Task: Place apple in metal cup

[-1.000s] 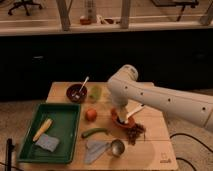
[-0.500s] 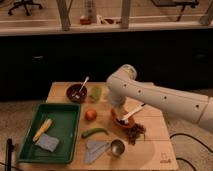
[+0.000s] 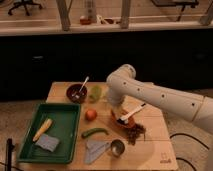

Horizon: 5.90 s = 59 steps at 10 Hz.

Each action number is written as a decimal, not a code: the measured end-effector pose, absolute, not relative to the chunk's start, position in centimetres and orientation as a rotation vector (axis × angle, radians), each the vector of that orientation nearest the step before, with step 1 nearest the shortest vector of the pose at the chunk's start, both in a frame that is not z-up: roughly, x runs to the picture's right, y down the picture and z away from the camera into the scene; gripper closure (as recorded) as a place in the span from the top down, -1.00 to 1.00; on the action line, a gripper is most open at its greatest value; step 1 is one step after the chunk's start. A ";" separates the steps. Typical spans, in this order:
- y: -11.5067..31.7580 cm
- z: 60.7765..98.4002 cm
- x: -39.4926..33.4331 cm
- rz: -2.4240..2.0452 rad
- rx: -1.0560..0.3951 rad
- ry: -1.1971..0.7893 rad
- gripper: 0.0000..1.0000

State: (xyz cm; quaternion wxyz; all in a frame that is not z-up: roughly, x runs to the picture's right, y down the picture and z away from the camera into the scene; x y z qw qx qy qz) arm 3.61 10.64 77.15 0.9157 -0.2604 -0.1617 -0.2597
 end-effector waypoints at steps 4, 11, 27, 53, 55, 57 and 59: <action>10.4 77.6 2.6 -0.577 -0.534 -0.375 0.60; 10.3 78.8 0.9 -0.640 -0.530 -0.460 0.60; 11.4 80.4 -2.6 -0.708 -0.534 -0.530 0.60; 15.7 87.1 -7.2 -0.676 -0.620 -0.654 -0.77; 15.6 86.7 -7.2 -0.697 -0.629 -0.655 -1.00; 14.7 86.1 -7.2 -0.711 -0.620 -0.658 -1.00; 13.5 84.9 -7.0 -0.730 -0.623 -0.660 -1.00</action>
